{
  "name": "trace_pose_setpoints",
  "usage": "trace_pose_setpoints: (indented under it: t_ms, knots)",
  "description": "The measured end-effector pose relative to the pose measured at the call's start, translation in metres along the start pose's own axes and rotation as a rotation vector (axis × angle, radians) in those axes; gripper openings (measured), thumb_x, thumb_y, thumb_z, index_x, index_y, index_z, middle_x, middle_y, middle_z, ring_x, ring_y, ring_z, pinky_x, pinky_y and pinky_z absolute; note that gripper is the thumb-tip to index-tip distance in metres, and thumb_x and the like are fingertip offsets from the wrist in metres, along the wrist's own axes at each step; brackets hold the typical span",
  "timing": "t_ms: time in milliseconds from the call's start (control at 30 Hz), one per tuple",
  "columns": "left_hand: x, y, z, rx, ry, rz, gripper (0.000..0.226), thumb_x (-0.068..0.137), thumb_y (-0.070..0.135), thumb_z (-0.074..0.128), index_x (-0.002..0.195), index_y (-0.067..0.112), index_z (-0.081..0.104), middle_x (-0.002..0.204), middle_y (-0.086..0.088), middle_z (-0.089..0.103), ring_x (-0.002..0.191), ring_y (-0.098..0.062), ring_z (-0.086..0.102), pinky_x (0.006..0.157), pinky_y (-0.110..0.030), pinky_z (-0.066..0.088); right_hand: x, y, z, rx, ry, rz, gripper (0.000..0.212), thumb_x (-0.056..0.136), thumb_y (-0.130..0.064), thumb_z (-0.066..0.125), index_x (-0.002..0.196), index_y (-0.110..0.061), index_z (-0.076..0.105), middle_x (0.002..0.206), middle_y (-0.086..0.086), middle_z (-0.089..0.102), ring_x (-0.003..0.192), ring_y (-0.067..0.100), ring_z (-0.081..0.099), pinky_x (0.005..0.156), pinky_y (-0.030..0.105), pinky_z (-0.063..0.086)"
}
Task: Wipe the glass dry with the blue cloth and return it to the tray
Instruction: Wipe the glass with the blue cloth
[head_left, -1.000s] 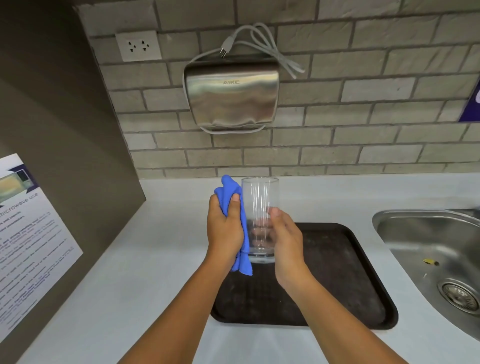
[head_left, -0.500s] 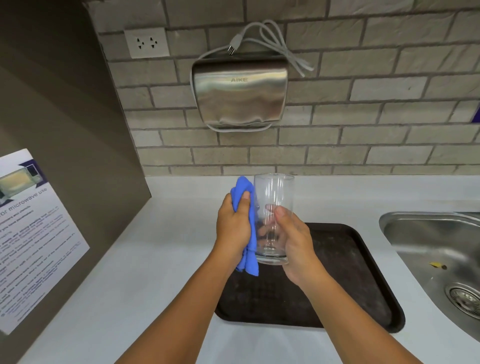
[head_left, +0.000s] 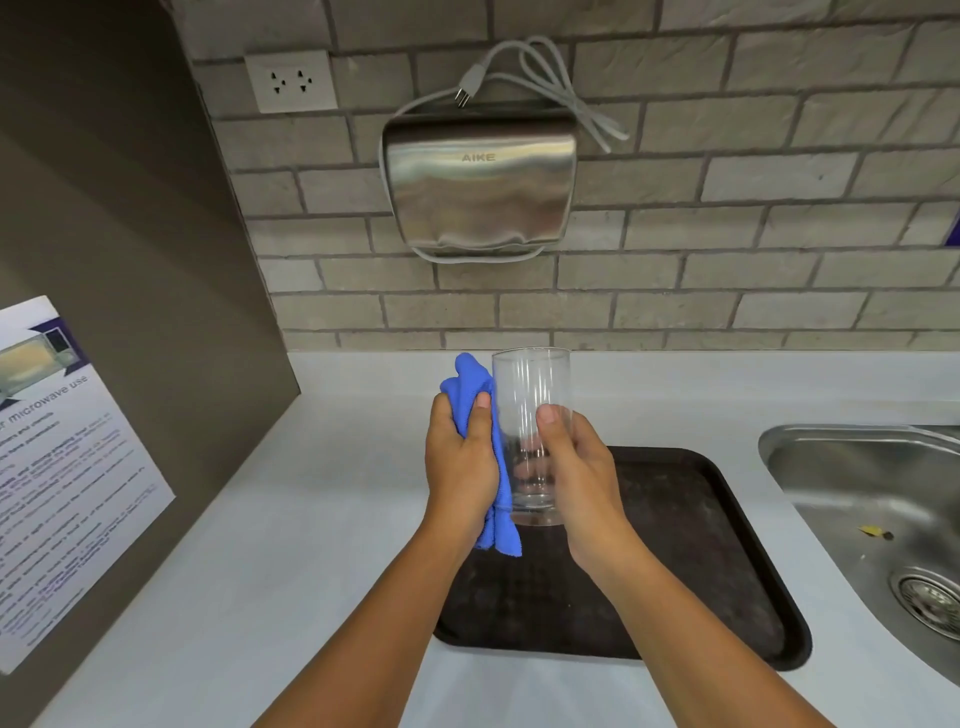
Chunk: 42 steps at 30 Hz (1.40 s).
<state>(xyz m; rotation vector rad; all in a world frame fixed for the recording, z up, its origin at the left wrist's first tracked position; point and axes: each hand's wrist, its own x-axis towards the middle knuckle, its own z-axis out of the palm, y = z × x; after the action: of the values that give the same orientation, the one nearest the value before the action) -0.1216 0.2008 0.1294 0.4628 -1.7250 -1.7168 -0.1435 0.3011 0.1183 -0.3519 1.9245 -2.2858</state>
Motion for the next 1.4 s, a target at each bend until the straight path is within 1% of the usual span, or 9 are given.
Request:
trace_pose_setpoints:
  t_ms: [67, 300, 400, 500, 700, 800, 933, 1200, 1400]
  knots:
    - [-0.002, 0.000, -0.001, 0.014, 0.015, 0.043, 0.017, 0.098, 0.034, 0.051, 0.097, 0.018, 0.058, 0.081, 0.001, 0.061, 0.069, -0.011, 0.059, 0.067, -0.028, 0.054, 0.001, 0.000, 0.002, 0.011, 0.004, -0.006, 0.063, 0.071, -0.072, 0.057, 0.114, -0.026, 0.064, 0.100, 0.007, 0.074, 0.091, 0.033, 0.073, 0.085, 0.048, 0.061]
    - [-0.017, 0.009, -0.004, 0.124, -0.016, 0.334, 0.022, 0.091, 0.020, 0.065, 0.074, 0.021, 0.051, 0.067, 0.004, 0.049, 0.058, -0.005, 0.046, 0.055, -0.016, 0.044, -0.001, 0.000, 0.004, 0.087, 0.044, 0.000, 0.028, 0.095, -0.042, 0.057, 0.091, -0.016, 0.066, 0.068, -0.008, 0.065, 0.058, 0.007, 0.062, 0.058, 0.022, 0.055]
    - [-0.012, 0.010, -0.005, 0.074, 0.031, 0.232, 0.027, 0.091, 0.022, 0.065, 0.071, 0.015, 0.049, 0.063, 0.003, 0.046, 0.053, -0.004, 0.043, 0.051, -0.014, 0.042, -0.003, 0.001, 0.007, 0.079, 0.031, -0.002, 0.029, 0.093, -0.045, 0.059, 0.093, -0.016, 0.065, 0.066, -0.006, 0.064, 0.060, 0.010, 0.061, 0.061, 0.026, 0.055]
    - [-0.013, 0.008, -0.004, 0.117, 0.031, 0.334, 0.025, 0.091, 0.020, 0.067, 0.074, 0.010, 0.051, 0.066, 0.000, 0.048, 0.058, -0.007, 0.044, 0.054, -0.018, 0.044, -0.004, 0.002, 0.008, 0.083, 0.038, -0.008, 0.029, 0.094, -0.043, 0.058, 0.093, -0.014, 0.064, 0.066, -0.006, 0.063, 0.060, 0.012, 0.061, 0.060, 0.026, 0.055]
    - [0.000, 0.016, -0.008, 0.079, 0.081, 0.178, 0.026, 0.094, 0.024, 0.061, 0.073, 0.021, 0.047, 0.065, 0.005, 0.046, 0.053, -0.001, 0.045, 0.052, -0.013, 0.042, -0.005, 0.000, 0.007, 0.146, -0.009, 0.009, 0.047, 0.077, -0.058, 0.062, 0.097, -0.016, 0.068, 0.085, 0.009, 0.071, 0.073, 0.023, 0.066, 0.073, 0.042, 0.058]
    - [-0.004, 0.016, -0.008, 0.095, 0.060, 0.200, 0.021, 0.095, 0.025, 0.059, 0.077, 0.024, 0.048, 0.069, 0.004, 0.049, 0.056, -0.001, 0.049, 0.054, -0.013, 0.044, -0.004, 0.000, 0.007, 0.131, -0.017, 0.039, 0.040, 0.085, -0.054, 0.062, 0.097, -0.016, 0.070, 0.089, 0.016, 0.072, 0.076, 0.025, 0.068, 0.077, 0.046, 0.059]
    - [-0.014, 0.016, -0.004, 0.214, -0.073, 0.489, 0.020, 0.090, 0.016, 0.065, 0.085, 0.027, 0.050, 0.083, 0.005, 0.055, 0.073, -0.006, 0.055, 0.064, -0.015, 0.047, -0.003, 0.002, 0.007, 0.132, 0.004, 0.034, 0.031, 0.094, -0.041, 0.058, 0.094, -0.012, 0.069, 0.081, 0.005, 0.072, 0.078, 0.020, 0.067, 0.075, 0.038, 0.057]
    - [-0.010, 0.021, -0.001, 0.138, 0.033, 0.316, 0.025, 0.093, 0.020, 0.062, 0.077, 0.024, 0.044, 0.068, 0.008, 0.047, 0.058, -0.003, 0.047, 0.054, -0.013, 0.043, -0.002, 0.003, 0.008, 0.148, 0.026, 0.074, 0.041, 0.086, -0.052, 0.064, 0.094, -0.012, 0.070, 0.096, 0.019, 0.073, 0.088, 0.029, 0.069, 0.089, 0.048, 0.056]
    - [-0.012, 0.017, -0.004, 0.221, -0.024, 0.433, 0.026, 0.090, 0.012, 0.064, 0.082, 0.028, 0.045, 0.075, 0.007, 0.053, 0.065, -0.006, 0.051, 0.058, -0.015, 0.044, 0.000, 0.006, 0.004, 0.141, -0.018, 0.050, 0.037, 0.092, -0.045, 0.058, 0.100, -0.011, 0.070, 0.089, 0.007, 0.076, 0.082, 0.019, 0.072, 0.077, 0.034, 0.059]
